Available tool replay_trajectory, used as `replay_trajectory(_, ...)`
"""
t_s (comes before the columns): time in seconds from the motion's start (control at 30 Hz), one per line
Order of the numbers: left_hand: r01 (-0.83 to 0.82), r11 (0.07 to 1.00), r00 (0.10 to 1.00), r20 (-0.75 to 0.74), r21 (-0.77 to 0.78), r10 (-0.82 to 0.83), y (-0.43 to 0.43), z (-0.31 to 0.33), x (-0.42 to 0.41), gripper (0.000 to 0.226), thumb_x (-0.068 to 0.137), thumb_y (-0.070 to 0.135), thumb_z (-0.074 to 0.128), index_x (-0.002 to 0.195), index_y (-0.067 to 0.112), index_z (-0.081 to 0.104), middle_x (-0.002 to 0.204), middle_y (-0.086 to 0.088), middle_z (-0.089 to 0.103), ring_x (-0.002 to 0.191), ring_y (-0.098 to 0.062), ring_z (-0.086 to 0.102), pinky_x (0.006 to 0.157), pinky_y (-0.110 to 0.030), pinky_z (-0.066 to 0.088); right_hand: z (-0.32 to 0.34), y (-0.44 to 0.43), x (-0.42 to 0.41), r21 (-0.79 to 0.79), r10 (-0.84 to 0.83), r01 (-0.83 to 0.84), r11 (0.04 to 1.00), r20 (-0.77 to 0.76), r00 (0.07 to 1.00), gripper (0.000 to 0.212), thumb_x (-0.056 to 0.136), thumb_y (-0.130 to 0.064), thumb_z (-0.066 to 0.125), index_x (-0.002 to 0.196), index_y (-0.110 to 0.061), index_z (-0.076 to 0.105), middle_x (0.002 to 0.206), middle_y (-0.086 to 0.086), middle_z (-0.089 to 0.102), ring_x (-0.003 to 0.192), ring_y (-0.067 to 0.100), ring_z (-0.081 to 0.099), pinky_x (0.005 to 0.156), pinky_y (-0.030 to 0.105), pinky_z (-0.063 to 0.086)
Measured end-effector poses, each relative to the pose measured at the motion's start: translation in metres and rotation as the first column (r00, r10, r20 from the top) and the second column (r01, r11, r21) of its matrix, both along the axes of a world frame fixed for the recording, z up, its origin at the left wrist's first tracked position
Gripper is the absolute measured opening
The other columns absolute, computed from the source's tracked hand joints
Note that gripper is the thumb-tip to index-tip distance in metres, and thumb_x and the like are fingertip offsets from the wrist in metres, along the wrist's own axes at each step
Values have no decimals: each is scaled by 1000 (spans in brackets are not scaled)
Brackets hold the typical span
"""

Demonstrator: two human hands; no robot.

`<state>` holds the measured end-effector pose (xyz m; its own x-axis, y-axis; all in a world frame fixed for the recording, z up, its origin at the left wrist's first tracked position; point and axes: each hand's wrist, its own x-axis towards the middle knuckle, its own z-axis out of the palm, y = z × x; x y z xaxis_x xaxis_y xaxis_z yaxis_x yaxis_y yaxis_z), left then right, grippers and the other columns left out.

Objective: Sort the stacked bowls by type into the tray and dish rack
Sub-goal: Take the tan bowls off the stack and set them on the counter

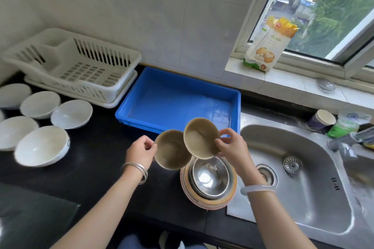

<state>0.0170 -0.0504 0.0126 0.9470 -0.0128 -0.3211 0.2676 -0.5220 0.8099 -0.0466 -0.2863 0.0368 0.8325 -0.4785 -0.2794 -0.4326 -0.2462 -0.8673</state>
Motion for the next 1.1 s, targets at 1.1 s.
replay_trajectory(1.1,-823,566,559,-262,-55,787,200,-89,23,4,85,1,57,81,3,57,82,-14,57,61,-20,56,70,-37,56,-117,261,186,378,195,-56,924,-342,919,21,91,-2,54,101,-19,47,94,0,52,76,17,65,61,24,56)
